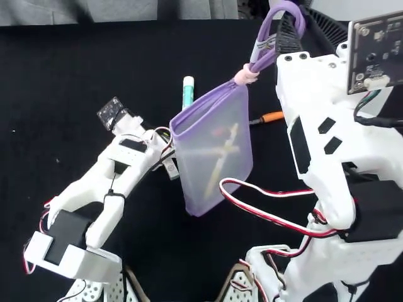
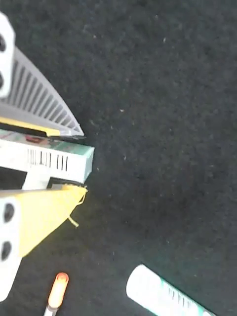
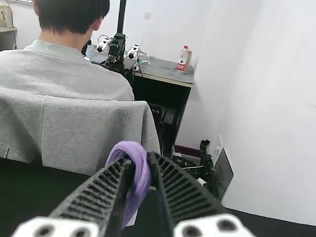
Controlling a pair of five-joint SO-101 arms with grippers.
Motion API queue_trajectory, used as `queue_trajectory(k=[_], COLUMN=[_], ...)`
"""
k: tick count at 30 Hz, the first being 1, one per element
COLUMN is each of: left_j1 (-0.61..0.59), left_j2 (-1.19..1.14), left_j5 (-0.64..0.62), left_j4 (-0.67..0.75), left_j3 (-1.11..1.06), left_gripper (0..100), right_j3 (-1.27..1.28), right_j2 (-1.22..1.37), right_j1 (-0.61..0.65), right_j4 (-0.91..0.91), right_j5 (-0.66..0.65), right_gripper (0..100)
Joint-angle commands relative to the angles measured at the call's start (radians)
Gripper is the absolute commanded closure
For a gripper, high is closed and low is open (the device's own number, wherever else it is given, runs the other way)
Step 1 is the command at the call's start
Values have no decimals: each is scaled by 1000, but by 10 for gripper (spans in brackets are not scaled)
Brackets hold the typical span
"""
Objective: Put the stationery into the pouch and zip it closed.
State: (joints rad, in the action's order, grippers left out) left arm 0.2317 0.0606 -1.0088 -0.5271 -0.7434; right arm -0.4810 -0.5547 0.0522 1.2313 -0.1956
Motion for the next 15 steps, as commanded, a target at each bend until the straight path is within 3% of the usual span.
queue_trajectory(k=[1,5,15], left_j1=[7,7,24], left_j2=[17,6,3], left_j5=[12,12,38], left_j4=[-55,-129,-130], left_j3=[30,88,90], left_gripper=[833,832,832], right_j3=[-36,-36,-35], right_j2=[-18,-18,-18], right_j1=[-11,-11,-11], right_j4=[3,3,3], right_j5=[-6,-6,-6], right_gripper=[985,985,985])
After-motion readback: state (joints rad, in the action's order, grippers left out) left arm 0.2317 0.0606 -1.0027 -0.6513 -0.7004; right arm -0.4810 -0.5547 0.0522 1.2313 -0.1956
